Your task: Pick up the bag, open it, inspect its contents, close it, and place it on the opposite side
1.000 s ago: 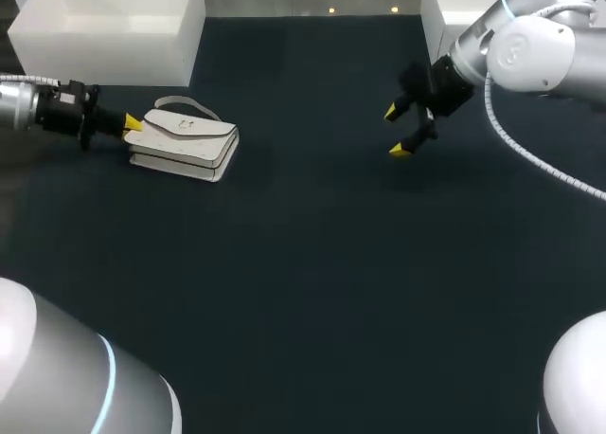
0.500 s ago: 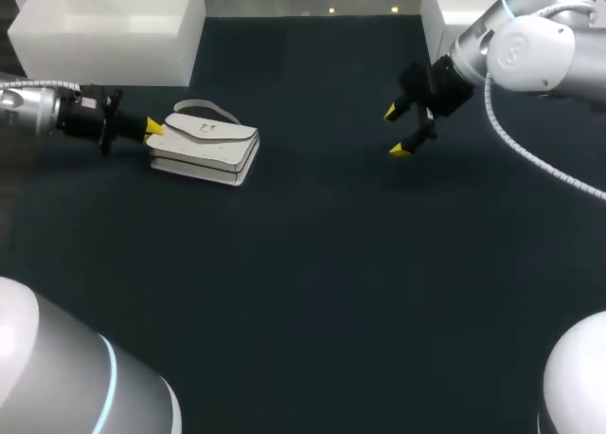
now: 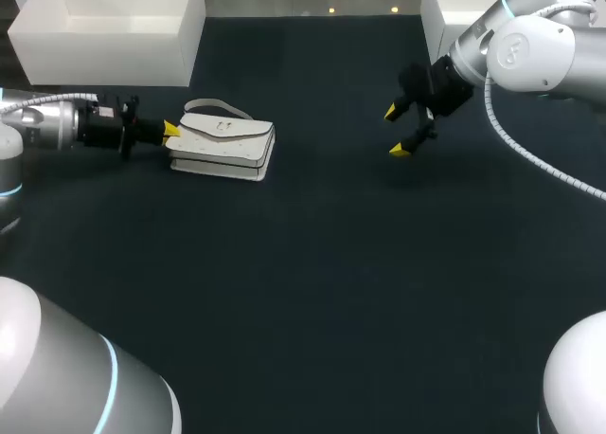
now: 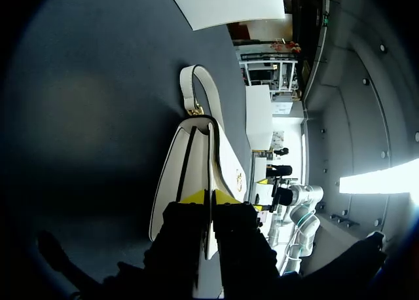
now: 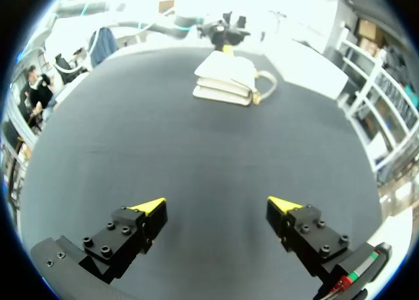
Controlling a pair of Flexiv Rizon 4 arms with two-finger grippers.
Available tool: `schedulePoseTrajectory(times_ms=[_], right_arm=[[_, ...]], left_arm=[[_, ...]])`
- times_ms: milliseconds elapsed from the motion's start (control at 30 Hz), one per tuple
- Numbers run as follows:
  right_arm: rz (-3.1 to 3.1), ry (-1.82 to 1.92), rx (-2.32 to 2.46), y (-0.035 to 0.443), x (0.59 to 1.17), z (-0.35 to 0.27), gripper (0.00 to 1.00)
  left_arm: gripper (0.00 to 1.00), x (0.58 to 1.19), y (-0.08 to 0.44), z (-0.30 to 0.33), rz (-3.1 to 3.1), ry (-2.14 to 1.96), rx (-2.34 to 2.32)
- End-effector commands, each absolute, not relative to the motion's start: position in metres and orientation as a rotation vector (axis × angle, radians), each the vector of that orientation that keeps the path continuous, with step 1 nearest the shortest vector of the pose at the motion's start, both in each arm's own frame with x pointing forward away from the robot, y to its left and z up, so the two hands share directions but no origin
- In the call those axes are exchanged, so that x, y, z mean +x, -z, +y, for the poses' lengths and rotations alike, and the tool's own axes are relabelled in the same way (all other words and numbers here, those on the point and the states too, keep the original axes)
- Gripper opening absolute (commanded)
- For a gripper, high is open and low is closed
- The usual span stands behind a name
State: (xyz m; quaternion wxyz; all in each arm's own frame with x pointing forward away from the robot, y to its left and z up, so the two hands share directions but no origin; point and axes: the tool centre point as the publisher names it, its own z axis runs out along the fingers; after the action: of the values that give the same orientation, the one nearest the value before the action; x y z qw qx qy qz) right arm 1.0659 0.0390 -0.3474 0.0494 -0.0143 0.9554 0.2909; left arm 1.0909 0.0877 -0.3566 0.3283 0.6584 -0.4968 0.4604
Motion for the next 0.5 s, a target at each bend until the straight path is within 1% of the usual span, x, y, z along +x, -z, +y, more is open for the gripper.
schedulePoseTrajectory(times_ms=[33,500], right_arm=[[2.912,-0.890,-0.047,0.348,1.067,0.038,1.00],[2.912,-0.890,-0.047,0.348,1.067,0.038,1.00]], left_arm=[[0.00,1.090,0.359,0.066,-1.180,-1.443,1.904],[0.00,1.085,0.362,0.018,-1.171,-1.449,1.900]])
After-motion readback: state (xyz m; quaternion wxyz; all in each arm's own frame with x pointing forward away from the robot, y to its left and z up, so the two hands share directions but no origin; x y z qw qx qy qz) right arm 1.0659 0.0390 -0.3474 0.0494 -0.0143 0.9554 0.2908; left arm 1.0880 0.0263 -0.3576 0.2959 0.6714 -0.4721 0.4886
